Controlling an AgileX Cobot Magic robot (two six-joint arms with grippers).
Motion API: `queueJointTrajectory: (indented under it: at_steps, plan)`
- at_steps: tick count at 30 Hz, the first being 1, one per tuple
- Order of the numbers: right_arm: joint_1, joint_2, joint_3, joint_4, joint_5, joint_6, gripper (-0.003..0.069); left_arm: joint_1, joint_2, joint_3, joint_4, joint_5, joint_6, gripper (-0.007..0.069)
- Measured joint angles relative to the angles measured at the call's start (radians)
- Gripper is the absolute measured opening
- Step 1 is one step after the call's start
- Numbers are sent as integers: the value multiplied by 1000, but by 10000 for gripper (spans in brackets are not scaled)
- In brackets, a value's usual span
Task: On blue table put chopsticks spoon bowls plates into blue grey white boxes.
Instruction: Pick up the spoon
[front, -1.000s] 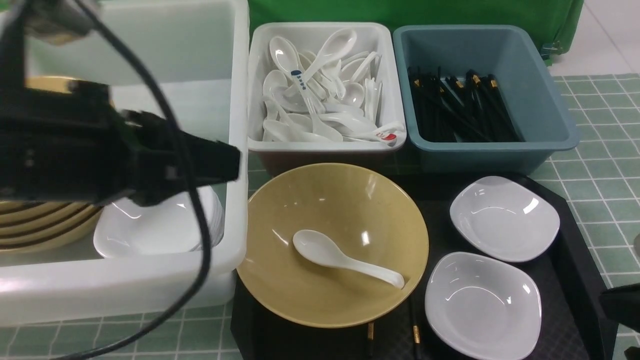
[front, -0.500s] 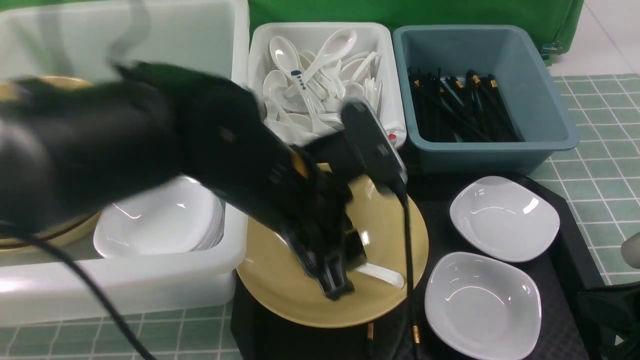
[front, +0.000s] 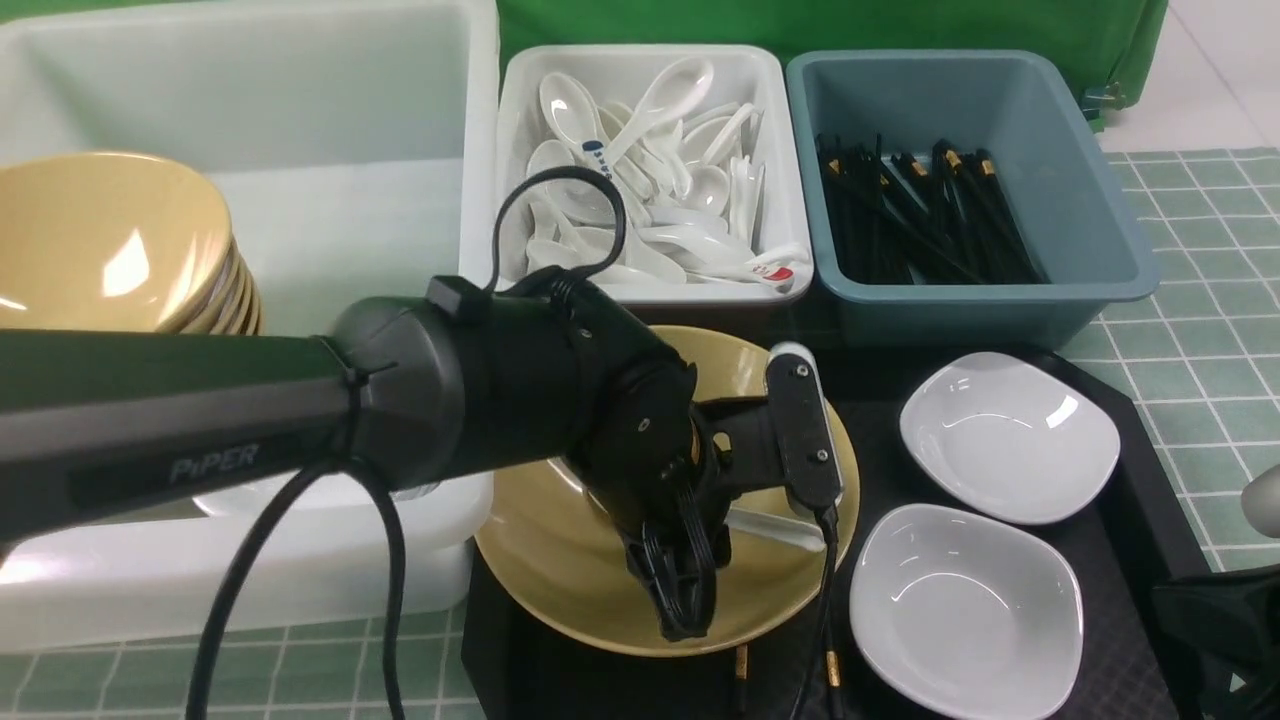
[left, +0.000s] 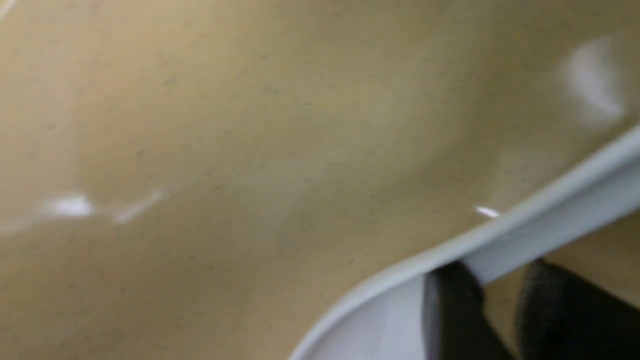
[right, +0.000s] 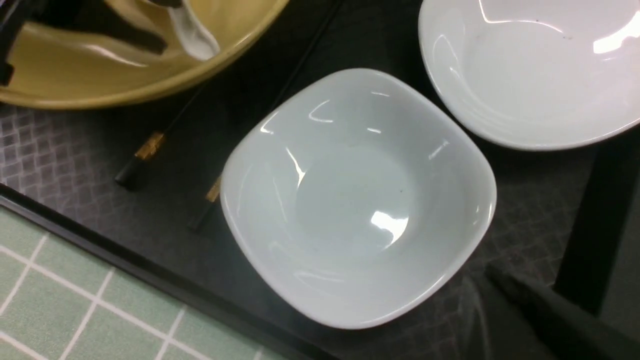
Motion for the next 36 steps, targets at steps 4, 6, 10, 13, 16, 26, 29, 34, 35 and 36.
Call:
queueJointTrajectory:
  at_steps: [4, 6, 10, 13, 16, 26, 29, 34, 35, 36]
  plan:
    - [0, 0, 0, 0, 0, 0, 47, 0, -22, -13, 0, 15, -66, 5]
    - [0, 0, 0, 0, 0, 0, 47, -1, -42, -35, -1, 27, -100, 2]
    - [0, 0, 0, 0, 0, 0, 49, -1, -90, -111, 7, 34, -164, 1]
    - [0, 0, 0, 0, 0, 0, 48, -1, -107, -200, 75, 35, -203, 1]
    - [0, 0, 0, 0, -1, 0, 48, 15, -103, -282, 171, 1, -256, 1]
    - [0, 0, 0, 1, -5, 0, 48, 149, -38, -396, 73, 157, -626, 5]
    - [0, 0, 0, 1, -10, 0, 48, 149, -29, -396, -38, 330, -556, 24]
    - [0, 0, 0, 1, -20, 2, 48, 147, 12, -383, -164, 397, -342, 196]
    - [0, 0, 0, 1, -23, 2, 48, 147, 27, -381, -166, 381, -313, 242]
    - [0, 0, 0, 1, -24, 2, 48, 147, 40, -380, -168, 371, -302, 277]
